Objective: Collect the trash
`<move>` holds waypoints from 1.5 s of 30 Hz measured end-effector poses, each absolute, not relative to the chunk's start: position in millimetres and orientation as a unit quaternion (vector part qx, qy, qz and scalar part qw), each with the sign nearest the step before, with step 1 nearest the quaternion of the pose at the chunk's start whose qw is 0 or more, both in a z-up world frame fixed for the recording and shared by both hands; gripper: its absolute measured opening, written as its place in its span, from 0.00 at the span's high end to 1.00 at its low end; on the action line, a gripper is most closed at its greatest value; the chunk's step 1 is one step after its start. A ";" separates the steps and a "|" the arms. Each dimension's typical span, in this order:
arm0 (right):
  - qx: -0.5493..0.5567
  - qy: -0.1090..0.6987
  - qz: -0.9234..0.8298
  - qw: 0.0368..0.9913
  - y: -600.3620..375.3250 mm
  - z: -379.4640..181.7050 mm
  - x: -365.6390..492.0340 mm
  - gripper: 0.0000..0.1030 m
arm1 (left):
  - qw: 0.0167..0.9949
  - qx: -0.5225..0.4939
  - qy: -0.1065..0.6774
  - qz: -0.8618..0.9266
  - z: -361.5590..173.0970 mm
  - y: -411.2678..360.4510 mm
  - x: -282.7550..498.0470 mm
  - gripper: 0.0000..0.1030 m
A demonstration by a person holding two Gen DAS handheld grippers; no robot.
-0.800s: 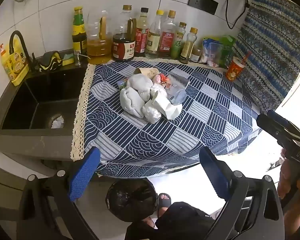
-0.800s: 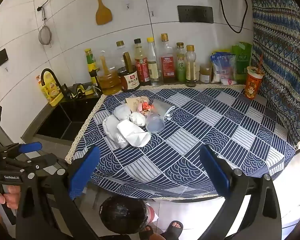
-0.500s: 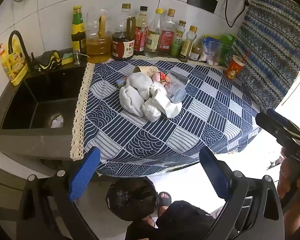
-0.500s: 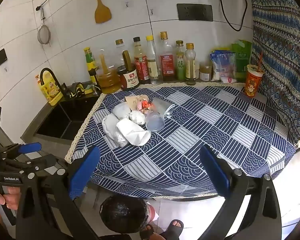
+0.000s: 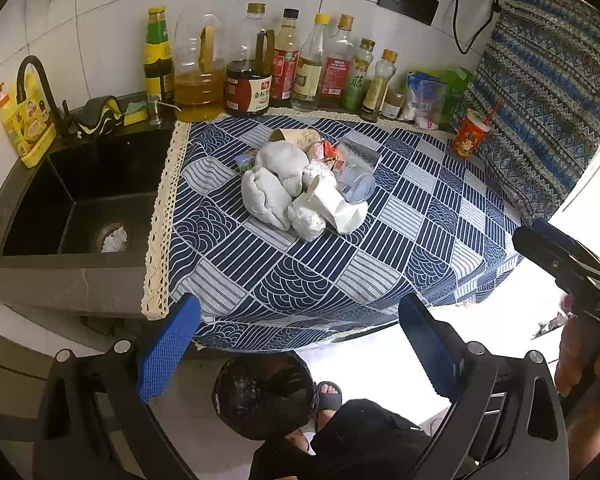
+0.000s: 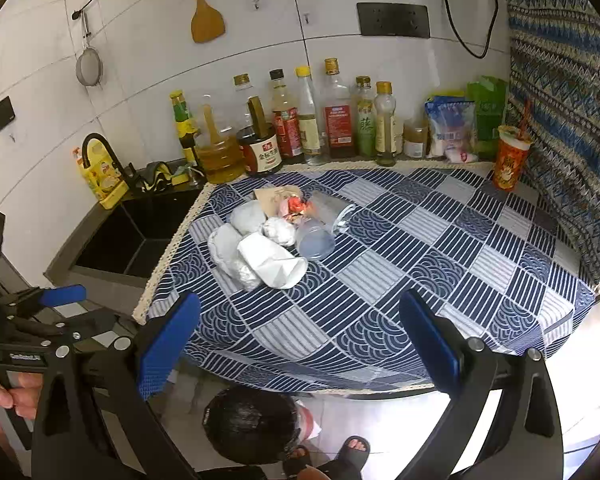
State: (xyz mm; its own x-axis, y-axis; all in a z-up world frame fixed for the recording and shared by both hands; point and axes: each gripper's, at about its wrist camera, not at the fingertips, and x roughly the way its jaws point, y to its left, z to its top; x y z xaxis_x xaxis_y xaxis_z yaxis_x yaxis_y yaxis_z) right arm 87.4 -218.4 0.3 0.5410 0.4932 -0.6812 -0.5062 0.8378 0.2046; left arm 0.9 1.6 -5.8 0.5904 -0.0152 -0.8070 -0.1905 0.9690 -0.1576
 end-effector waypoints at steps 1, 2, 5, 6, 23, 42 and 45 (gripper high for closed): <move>-0.010 0.385 0.283 0.879 -218.1 -0.2 87.0 0.04 | 0.884 -0.115 0.450 0.050 -6.7 2.6 0.1 0.07; -0.008 0.386 0.284 0.878 -218.4 1.0 87.6 0.04 | 0.884 -0.115 0.450 0.050 -7.1 3.1 -0.6 0.07; -0.009 0.386 0.284 0.878 -217.1 1.6 87.4 0.04 | 0.884 -0.117 0.450 0.050 -9.2 5.6 -1.9 0.07; -0.009 0.386 0.284 0.878 -217.3 1.3 87.5 0.04 | 0.884 -0.118 0.450 0.050 -9.2 5.9 -2.4 0.07; -0.009 0.395 0.285 0.873 -207.0 -2.5 85.2 0.04 | 0.883 -0.121 0.452 0.042 -6.6 12.8 0.6 0.07; -0.009 0.396 0.283 0.873 -207.9 -2.2 84.2 0.04 | 0.884 -0.122 0.450 0.038 -6.4 11.1 0.8 0.07; -0.008 0.398 0.282 0.873 -208.5 -3.2 82.6 0.04 | 0.883 -0.122 0.451 0.037 -6.5 11.1 1.1 0.07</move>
